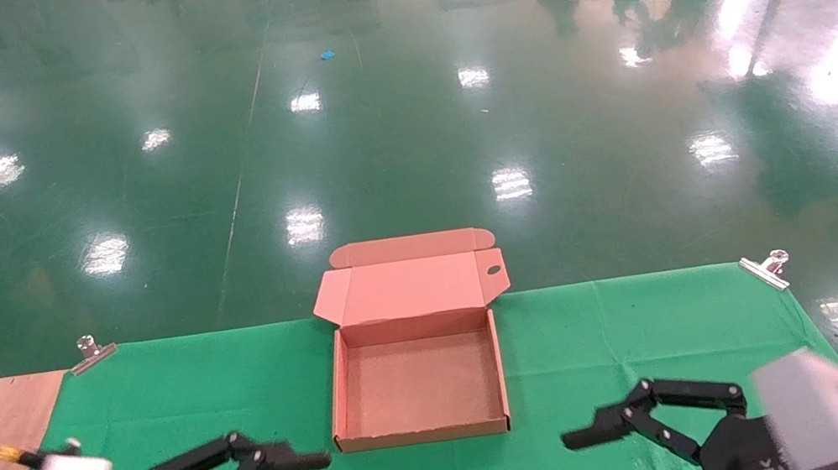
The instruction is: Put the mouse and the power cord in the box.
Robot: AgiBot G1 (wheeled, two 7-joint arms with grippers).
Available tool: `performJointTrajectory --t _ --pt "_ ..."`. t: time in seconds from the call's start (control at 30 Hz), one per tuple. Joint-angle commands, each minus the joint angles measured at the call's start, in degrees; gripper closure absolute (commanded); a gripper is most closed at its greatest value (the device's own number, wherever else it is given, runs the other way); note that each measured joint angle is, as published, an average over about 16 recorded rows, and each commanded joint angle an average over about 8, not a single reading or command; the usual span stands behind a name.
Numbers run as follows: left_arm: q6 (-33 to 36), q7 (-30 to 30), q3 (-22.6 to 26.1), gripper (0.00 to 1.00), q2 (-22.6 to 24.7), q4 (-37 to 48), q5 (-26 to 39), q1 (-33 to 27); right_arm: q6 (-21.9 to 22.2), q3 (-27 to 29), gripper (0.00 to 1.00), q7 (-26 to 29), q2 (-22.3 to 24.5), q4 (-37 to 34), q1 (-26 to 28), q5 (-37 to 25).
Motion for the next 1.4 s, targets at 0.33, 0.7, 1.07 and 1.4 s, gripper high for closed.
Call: performJointTrajectory --t 0.33,0.7,1.07,1.4 --pt "-1.1 7.4 8.9 0.0 2.0 8.3 23.4 -7.8 -1.3 -13.1 0.0 -0.7 -3.6 0.5 10.6 -26.3" --pt "-9.0 16.9 16.1 0.0 8.4 23.4 42.9 -13.7 2.1 -19.9 0.0 -10.4 -9.5 -14.6 12.8 -37.9" --pt "-17.5 25.6 19.8 0.0 14.7 39.7 51.7 -18.4 8.0 -22.9 0.0 -24.9 -17.0 -36.0 16.5 -44.0" --pt "-21.6 31.4 20.2 0.0 16.2 50.8 53.2 -21.1 13.8 -24.7 0.0 -32.9 -23.6 -48.9 18.4 -47.5"
